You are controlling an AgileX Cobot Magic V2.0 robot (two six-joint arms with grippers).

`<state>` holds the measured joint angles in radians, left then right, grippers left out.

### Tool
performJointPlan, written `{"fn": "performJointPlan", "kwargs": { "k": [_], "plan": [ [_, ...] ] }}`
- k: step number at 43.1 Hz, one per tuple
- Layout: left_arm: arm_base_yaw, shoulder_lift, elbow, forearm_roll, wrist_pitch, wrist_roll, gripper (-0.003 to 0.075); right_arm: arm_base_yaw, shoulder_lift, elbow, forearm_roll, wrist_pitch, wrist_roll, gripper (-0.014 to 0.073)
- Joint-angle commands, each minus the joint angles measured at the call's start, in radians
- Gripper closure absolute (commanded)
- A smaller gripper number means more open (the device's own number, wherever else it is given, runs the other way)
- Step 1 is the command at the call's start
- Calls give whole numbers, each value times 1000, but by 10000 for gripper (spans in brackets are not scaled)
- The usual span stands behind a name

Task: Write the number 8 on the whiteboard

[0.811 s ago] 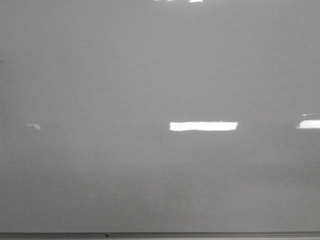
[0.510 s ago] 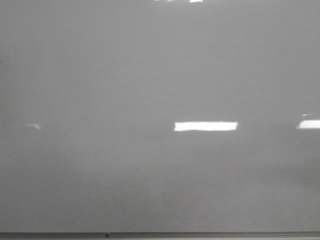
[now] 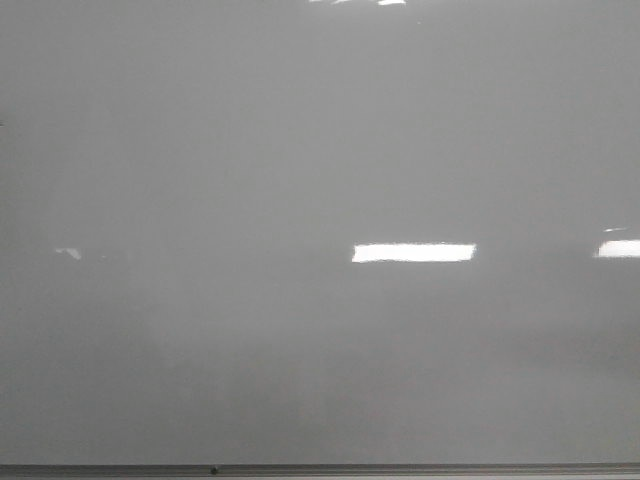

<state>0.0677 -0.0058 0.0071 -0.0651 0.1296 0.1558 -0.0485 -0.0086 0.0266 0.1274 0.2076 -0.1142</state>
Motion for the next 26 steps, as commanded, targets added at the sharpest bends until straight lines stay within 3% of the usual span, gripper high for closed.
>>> {"fn": "performJointPlan", "kwargs": {
  "k": [1, 26],
  "plan": [
    [3, -17, 1, -8, -89, -3, 739, -6, -20, -2, 0, -77, -3, 661],
    [3, -17, 1, -8, -89, -3, 739, -6, -20, -2, 0, -85, -3, 661]
  ]
}}
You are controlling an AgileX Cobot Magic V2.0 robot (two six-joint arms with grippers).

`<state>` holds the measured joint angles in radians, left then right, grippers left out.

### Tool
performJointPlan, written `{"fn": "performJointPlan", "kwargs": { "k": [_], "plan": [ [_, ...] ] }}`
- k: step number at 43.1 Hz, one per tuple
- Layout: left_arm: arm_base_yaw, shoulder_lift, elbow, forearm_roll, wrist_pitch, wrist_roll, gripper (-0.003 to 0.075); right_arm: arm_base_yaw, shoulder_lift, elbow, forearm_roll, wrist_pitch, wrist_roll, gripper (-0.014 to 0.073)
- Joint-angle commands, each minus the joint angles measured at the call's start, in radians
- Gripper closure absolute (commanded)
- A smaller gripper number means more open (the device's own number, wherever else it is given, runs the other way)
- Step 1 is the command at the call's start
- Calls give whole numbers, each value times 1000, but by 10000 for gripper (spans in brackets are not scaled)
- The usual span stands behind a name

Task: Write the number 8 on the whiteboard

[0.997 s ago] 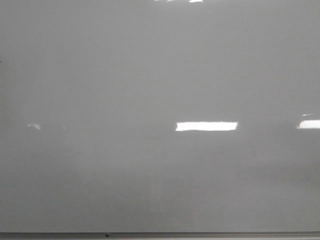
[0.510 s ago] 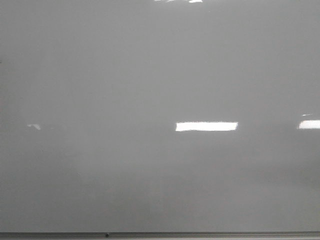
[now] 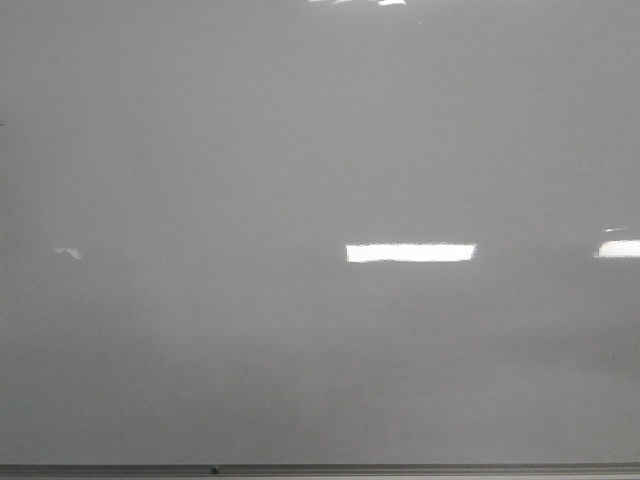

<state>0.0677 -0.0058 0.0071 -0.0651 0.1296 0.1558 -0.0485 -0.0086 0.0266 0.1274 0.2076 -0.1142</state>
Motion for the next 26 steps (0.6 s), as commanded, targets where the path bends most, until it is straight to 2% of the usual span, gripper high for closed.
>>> {"fn": "performJointPlan", "kwargs": {
  "k": [1, 7, 12, 15, 20, 26],
  "plan": [
    [3, -17, 1, -5, -93, -3, 739, -6, -20, -2, 0, -88, -3, 661],
    [3, -17, -1, -29, -203, -3, 739, -6, -20, -11, 0, -142, -3, 661],
    [3, -17, -58, -98, -289, -3, 739, -6, -20, -89, 0, -111, -3, 661],
    [3, -12, -126, -97, -250, -3, 739, -6, -19, -173, 0, -61, -3, 661],
    [3, 48, -262, -81, -91, -3, 739, -7, 26, -308, 0, 31, -3, 661],
    [3, 217, -385, -47, 24, -3, 739, -7, 189, -458, 1, 99, -3, 661]
  ]
}}
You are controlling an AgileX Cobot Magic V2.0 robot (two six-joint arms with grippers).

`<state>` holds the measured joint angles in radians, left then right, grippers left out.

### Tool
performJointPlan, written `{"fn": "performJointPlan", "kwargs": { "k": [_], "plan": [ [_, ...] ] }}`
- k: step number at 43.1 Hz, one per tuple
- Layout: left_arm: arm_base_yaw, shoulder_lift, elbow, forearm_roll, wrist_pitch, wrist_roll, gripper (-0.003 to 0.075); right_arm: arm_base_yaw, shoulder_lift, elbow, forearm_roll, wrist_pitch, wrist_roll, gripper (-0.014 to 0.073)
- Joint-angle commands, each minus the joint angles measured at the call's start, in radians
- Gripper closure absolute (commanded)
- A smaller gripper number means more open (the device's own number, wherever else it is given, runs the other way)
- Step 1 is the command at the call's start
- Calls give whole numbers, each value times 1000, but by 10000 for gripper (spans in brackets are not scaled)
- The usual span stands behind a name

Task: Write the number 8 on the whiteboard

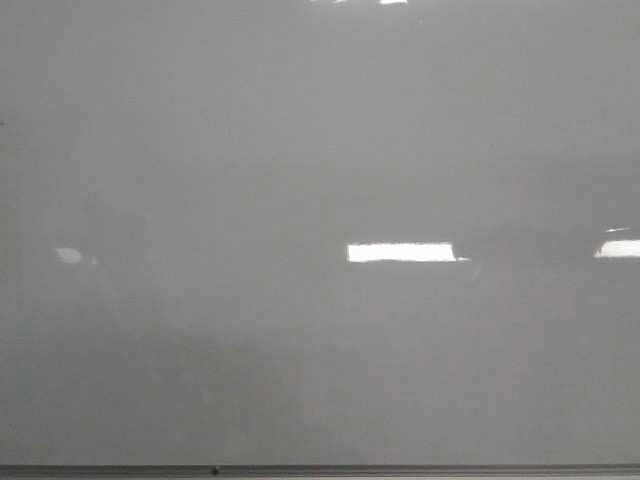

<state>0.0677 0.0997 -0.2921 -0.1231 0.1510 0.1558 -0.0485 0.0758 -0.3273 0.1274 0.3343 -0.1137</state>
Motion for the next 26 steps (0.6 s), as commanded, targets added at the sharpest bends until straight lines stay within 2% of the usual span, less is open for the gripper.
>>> {"fn": "performJointPlan", "kwargs": {
  "k": [1, 7, 12, 15, 18, 26],
  "plan": [
    [3, 139, -96, 11, 5, -3, 739, -7, 132, -122, 1, -27, -3, 661],
    [3, 270, -137, 11, 3, -3, 739, -7, 280, -197, 1, -27, -3, 661],
    [3, 292, -140, 11, 1, -3, 736, -7, 333, -214, 1, -29, -3, 661],
    [3, 292, -140, 7, 3, -3, 705, -7, 334, -214, 1, -22, -3, 650],
    [3, 292, -140, 7, 3, -3, 620, -7, 333, -214, 1, -20, -3, 592],
    [3, 292, -140, 7, 3, -3, 211, -7, 333, -214, 1, -19, -3, 205]
  ]
}}
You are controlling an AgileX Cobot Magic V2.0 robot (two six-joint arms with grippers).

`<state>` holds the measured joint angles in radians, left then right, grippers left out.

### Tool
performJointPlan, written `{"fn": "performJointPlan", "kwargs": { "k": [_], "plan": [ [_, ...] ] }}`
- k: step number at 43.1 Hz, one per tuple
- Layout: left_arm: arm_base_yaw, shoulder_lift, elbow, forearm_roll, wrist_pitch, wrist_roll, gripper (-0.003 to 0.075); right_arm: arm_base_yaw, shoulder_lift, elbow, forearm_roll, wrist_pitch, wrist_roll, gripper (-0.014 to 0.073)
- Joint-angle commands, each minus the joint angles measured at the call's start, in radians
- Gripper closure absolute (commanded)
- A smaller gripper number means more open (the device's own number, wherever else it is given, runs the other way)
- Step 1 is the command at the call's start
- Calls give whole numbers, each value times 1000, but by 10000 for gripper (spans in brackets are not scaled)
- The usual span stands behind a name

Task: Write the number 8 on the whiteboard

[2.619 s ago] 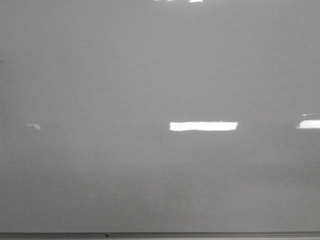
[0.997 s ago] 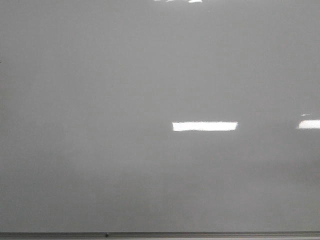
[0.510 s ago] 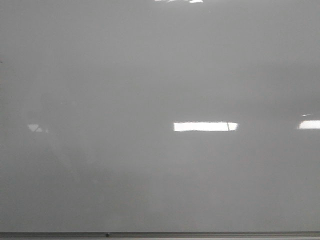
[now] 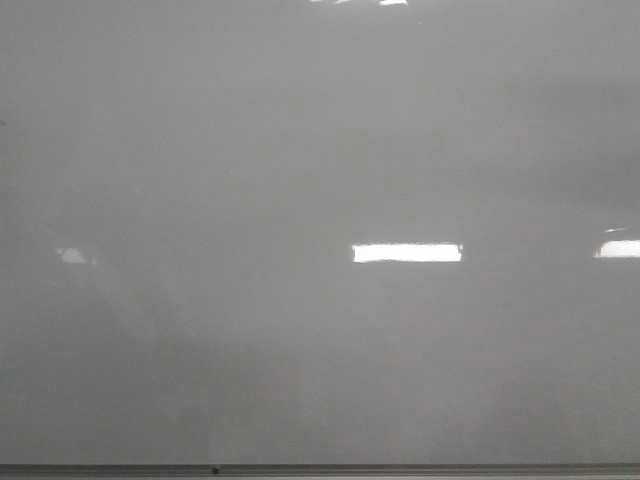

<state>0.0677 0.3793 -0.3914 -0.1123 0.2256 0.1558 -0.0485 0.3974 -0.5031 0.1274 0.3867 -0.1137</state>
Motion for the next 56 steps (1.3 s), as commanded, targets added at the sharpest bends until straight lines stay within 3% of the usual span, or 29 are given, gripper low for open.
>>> {"fn": "performJointPlan", "kwargs": {
  "k": [1, 4, 7, 20, 31, 43, 56],
  "plan": [
    [3, 13, -40, -4, -72, -3, 167, -7, 12, -38, 1, -71, -3, 160],
    [3, 13, -40, -4, -72, -3, 65, -7, 12, -38, 1, -71, -3, 48],
    [3, 13, -40, -4, -72, -3, 36, -7, 12, -38, 1, -70, -3, 0],
    [-13, 38, -40, -53, -28, -3, 38, -7, 12, -38, 12, -45, -3, 0],
    [-159, 341, -102, -114, 26, -13, 38, -6, 12, -38, 66, 2, -4, 0],
    [-156, 735, -154, -168, -238, -12, 39, 7, 12, -38, 66, 3, -5, 0],
    [-141, 979, -195, -186, -394, -12, 40, 29, 12, -38, 66, 7, -15, 0]
  ]
}}
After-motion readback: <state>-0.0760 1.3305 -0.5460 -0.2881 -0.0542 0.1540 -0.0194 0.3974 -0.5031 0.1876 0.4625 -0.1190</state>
